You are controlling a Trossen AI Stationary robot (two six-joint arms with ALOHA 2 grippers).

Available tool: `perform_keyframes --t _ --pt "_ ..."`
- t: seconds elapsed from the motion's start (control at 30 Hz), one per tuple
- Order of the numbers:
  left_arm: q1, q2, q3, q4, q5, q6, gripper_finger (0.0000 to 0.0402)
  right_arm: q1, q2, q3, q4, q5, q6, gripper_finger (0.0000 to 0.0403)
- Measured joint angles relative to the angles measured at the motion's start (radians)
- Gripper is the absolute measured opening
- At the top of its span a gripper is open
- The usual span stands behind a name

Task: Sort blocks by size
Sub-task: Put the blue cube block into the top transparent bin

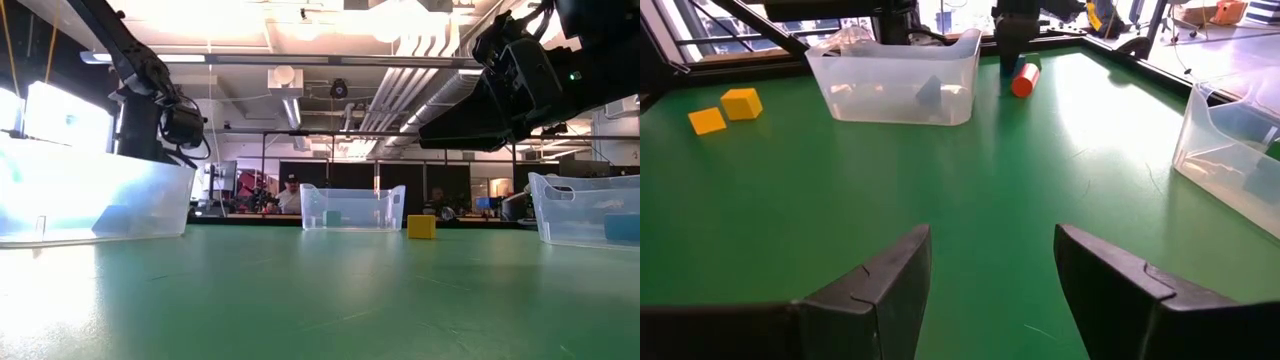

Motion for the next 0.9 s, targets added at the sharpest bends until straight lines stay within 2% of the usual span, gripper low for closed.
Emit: perform_keyframes --t 0.37,0.6,0.77,0.9 --pt "0.0 0.0 0.008 0.054 -0.005 0.035 0.0103 0.0 0.0 0.0 0.0 0.003 -0.001 0.0209" --pt "-0.035 0.0 0.092 -0.029 -0.014 0.062 0.0098 0.0 0.0 0.0 0.0 0.003 -0.005 0.0209" --pt "-0.106 0.0 0.224 -0.116 -0.056 0.062 0.0098 0.0 0.0 0.0 0.0 0.003 -0.005 0.0209" --pt "-0.187 0.0 0.35 -0.121 -0.061 0.062 0.0098 0.0 0.0 0.0 0.0 0.003 -0.005 0.0209"
